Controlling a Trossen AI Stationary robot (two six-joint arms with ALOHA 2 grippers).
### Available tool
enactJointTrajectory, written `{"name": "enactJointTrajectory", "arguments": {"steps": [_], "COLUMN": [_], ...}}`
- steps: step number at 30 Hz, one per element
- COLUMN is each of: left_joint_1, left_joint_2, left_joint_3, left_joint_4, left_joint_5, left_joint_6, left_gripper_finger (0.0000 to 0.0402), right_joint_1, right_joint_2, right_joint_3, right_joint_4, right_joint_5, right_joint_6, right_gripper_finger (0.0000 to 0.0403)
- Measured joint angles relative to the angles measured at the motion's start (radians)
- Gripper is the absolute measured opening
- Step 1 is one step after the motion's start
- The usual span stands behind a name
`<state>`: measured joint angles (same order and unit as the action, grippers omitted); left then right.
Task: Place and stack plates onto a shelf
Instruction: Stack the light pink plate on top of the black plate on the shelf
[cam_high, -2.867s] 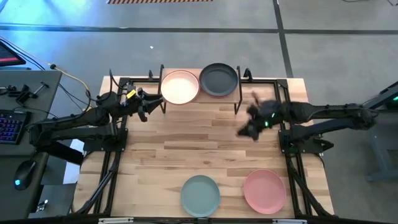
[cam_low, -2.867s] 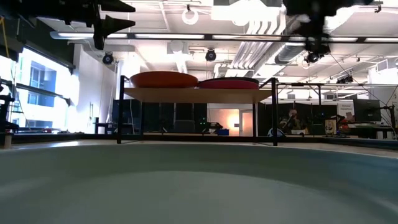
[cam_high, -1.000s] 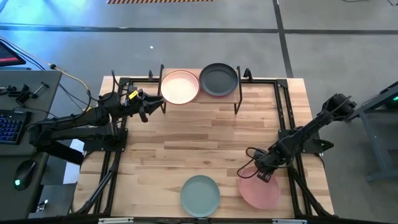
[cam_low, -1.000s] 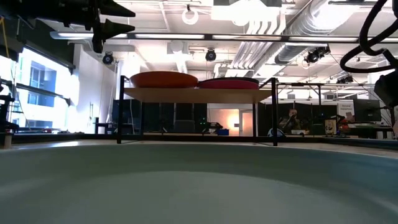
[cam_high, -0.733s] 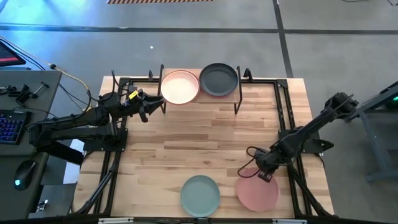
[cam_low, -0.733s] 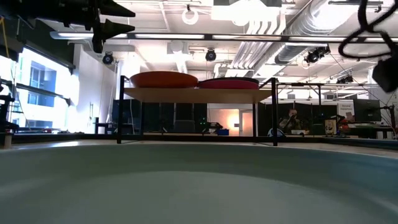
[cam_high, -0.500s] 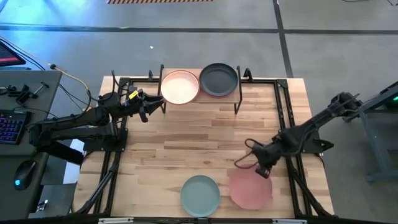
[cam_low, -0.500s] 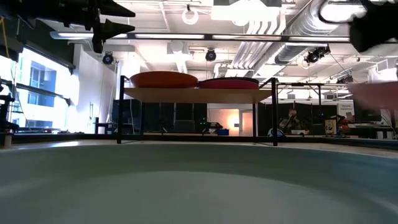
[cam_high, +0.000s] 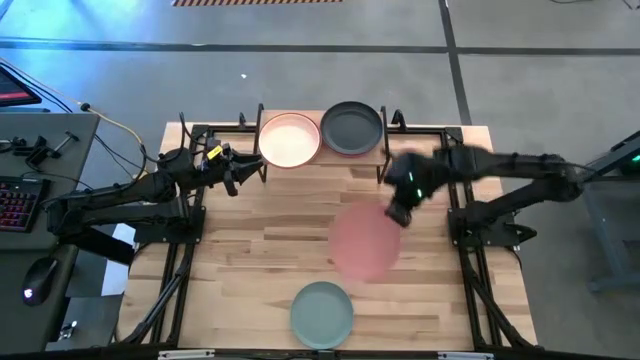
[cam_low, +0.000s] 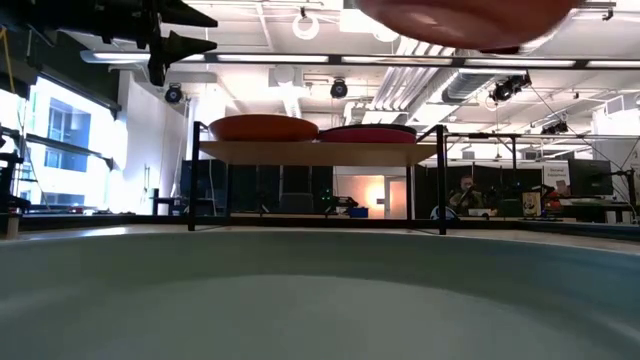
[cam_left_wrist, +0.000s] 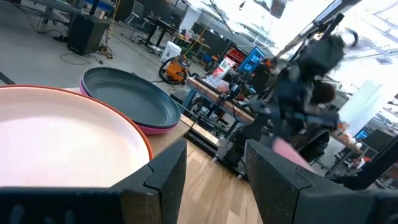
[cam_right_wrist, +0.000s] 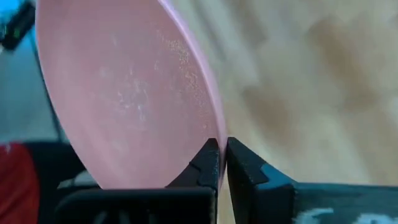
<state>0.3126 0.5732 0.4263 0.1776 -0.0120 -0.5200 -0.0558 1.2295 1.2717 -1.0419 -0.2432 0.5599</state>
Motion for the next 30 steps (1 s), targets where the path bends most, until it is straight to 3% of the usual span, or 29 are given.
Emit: {"name": "enactJointTrajectory", "arguments": {"steps": [10,20,24,30], "left_joint_1": [0.0,0.0,0.0,0.0], "left_joint_2": [0.0,0.0,0.0,0.0], "left_joint_3": [0.0,0.0,0.0,0.0], "left_joint_4": [0.0,0.0,0.0,0.0], "left_joint_5": [0.0,0.0,0.0,0.0], "left_joint_6": [-0.003,-0.003,-0.003,-0.003], "left_gripper_finger": [0.0154,0.0154,0.0154,0.0154], "right_joint_1": [-0.45,-0.76,-0.807,-0.836], "right_joint_2": [0.308,0.694,0.793,0.79], "right_joint_3": [0.508,1.019,1.083,0.971], "right_joint_4": [-0.207,-0.464,-0.53,-0.532], "right_joint_5": [-0.043,-0.097,-0.109,-0.112], "right_joint_6": [-0.307,-0.378,-0.401,-0.435], "right_gripper_finger": [0.0,0.0,0.0,0.0]}}
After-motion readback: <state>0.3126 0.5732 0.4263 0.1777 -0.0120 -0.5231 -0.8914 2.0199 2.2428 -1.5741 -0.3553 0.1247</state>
